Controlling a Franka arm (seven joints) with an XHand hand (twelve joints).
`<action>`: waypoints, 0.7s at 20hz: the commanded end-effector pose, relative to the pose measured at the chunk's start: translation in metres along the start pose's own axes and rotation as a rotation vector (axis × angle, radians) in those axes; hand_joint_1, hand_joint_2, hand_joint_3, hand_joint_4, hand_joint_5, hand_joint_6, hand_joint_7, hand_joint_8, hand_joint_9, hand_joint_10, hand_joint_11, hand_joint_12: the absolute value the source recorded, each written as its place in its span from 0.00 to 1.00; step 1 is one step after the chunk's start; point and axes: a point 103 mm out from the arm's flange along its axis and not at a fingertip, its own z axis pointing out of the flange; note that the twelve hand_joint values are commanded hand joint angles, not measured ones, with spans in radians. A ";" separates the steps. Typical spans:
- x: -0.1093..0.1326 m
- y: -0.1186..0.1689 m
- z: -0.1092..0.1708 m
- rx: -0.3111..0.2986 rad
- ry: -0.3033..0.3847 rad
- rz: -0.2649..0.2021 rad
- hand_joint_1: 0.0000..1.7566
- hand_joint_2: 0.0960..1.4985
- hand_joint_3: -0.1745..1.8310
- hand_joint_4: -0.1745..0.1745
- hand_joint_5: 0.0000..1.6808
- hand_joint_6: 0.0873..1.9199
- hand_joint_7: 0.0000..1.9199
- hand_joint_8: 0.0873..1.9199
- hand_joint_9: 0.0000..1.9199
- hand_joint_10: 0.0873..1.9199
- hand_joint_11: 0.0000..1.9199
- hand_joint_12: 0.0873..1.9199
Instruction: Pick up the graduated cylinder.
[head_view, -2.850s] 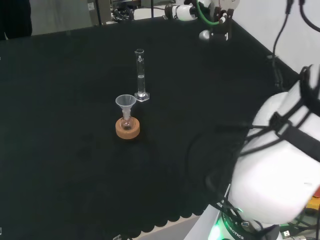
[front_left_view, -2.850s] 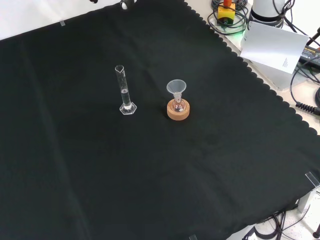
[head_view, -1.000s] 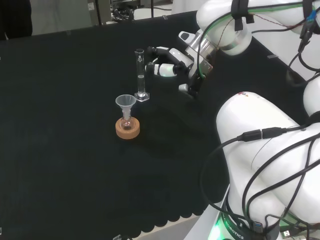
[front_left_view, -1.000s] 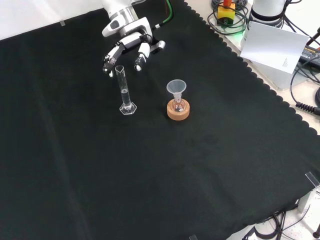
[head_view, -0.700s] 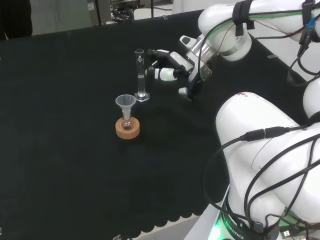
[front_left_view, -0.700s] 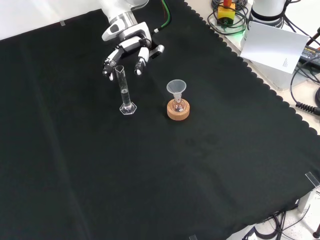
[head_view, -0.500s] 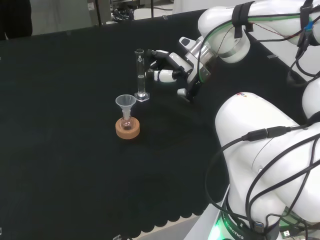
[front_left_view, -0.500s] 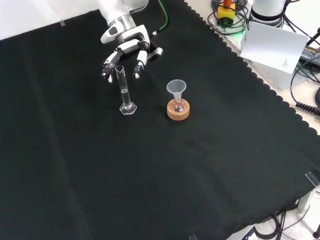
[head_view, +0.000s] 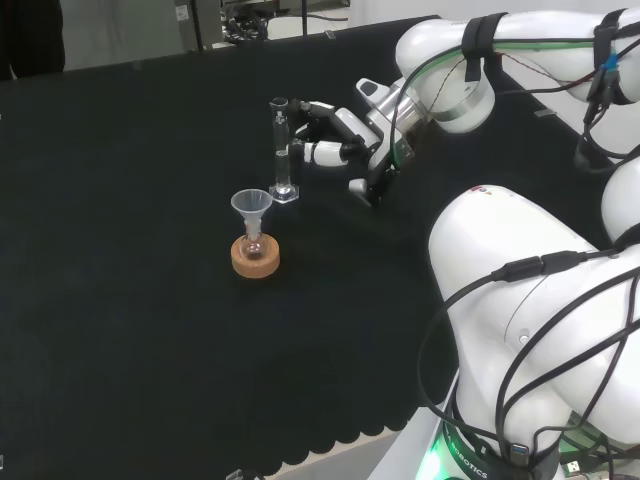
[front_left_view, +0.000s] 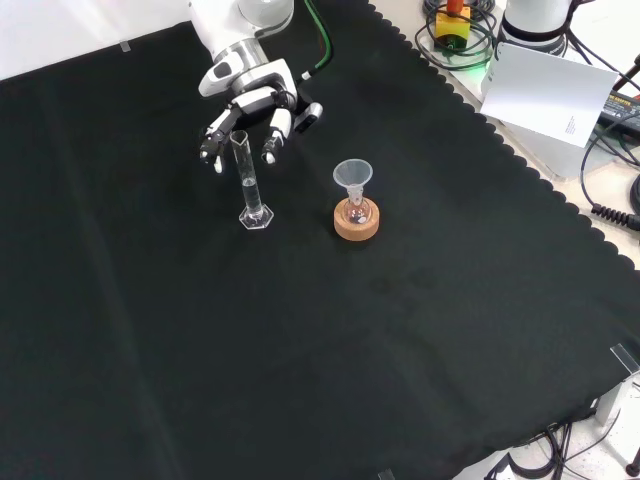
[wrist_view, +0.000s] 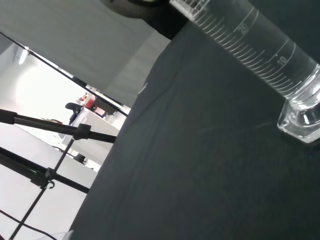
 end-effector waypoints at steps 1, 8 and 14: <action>0.003 0.004 0.006 -0.011 0.014 -0.011 0.56 0.61 0.00 0.42 0.24 0.00 0.26 0.30 0.34 0.25 0.20 0.67; 0.002 0.006 0.012 -0.013 0.026 -0.013 0.59 0.61 0.00 0.44 0.30 0.00 0.32 0.28 0.39 0.22 0.22 0.66; 0.003 0.009 0.016 -0.008 0.037 -0.027 0.60 0.61 0.00 0.46 0.31 0.00 0.28 0.26 0.36 0.21 0.22 0.65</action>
